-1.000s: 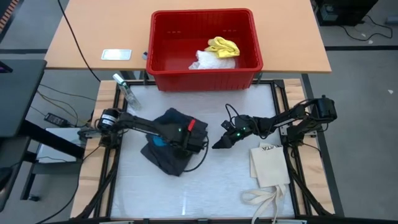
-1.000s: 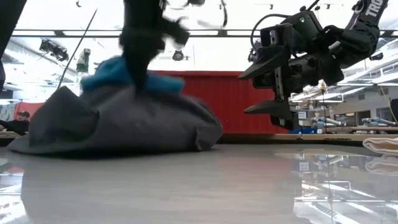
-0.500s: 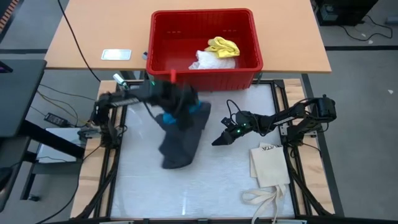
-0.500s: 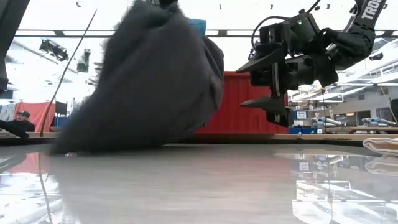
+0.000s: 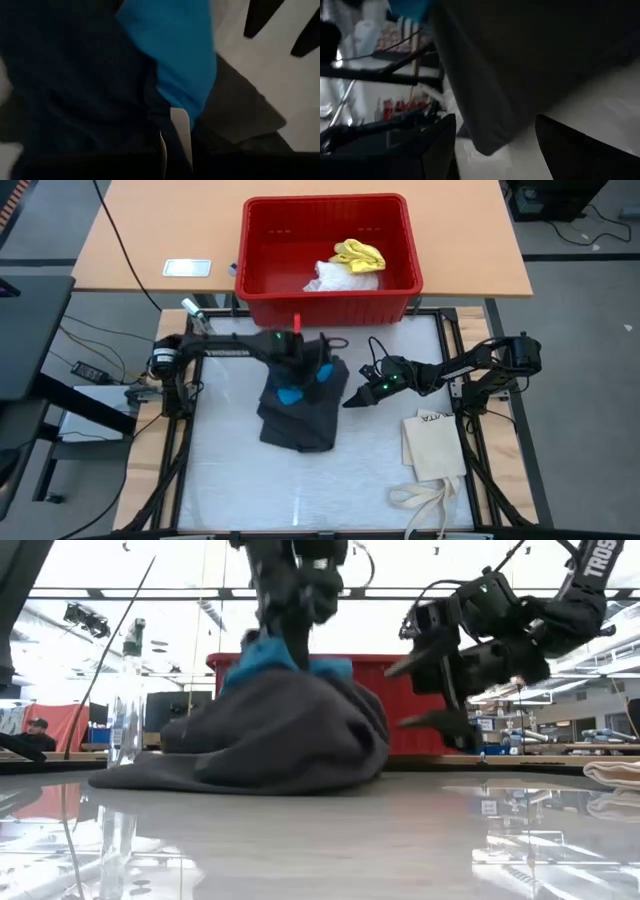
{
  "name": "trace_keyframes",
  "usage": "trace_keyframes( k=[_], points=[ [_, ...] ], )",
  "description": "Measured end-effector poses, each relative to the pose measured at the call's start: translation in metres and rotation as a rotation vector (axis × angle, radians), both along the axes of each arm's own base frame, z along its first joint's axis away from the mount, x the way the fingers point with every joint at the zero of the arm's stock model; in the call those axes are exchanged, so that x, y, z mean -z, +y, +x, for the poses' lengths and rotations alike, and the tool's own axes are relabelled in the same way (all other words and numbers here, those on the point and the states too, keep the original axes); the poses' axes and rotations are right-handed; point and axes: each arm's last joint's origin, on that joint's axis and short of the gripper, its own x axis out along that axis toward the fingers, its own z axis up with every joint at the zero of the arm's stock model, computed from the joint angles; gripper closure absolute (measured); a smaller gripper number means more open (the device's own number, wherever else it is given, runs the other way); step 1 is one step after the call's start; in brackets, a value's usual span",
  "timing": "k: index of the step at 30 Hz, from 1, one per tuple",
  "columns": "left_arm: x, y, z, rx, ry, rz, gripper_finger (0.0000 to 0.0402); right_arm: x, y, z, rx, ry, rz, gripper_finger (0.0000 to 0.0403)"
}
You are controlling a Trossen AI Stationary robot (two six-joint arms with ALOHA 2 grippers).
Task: Fold laundry
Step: Put the stacked shorts into the red laundry bin
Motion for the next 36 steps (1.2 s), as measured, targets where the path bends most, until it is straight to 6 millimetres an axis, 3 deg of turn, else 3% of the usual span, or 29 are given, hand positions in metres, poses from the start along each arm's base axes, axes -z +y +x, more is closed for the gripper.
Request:
trace_keyframes(
  k=[3,8,12,18,23,32,36],
  points=[
    [0.031,0.001,-0.001,-0.059,-0.003,-0.07,0.0357,0.011,0.0,-0.01,0.092,0.063,0.03,0.0127],
    [0.067,-0.001,-0.008,-0.113,0.006,-0.147,0.0356,0.034,0.006,-0.032,0.272,0.225,0.155,0.0128],
    [0.088,-0.003,-0.013,-0.168,0.004,-0.189,0.0354,0.034,0.013,-0.032,0.306,0.209,0.094,0.0132],
    [0.111,-0.005,-0.017,-0.24,-0.065,-0.26,0.0353,0.021,0.0,-0.001,0.337,0.19,-0.063,0.0133],
    [0.125,-0.005,-0.023,-0.296,-0.074,-0.278,0.0353,0.036,-0.012,0.03,0.351,0.193,-0.069,0.0132],
    [0.131,-0.004,-0.025,-0.39,-0.096,-0.236,0.0352,0.051,-0.023,0.094,0.174,-0.01,-0.07,0.0106],
    [0.132,-0.003,-0.026,-0.343,-0.089,-0.17,0.0352,0.052,-0.029,0.101,0.123,-0.033,-0.082,0.0134]
  ],
)
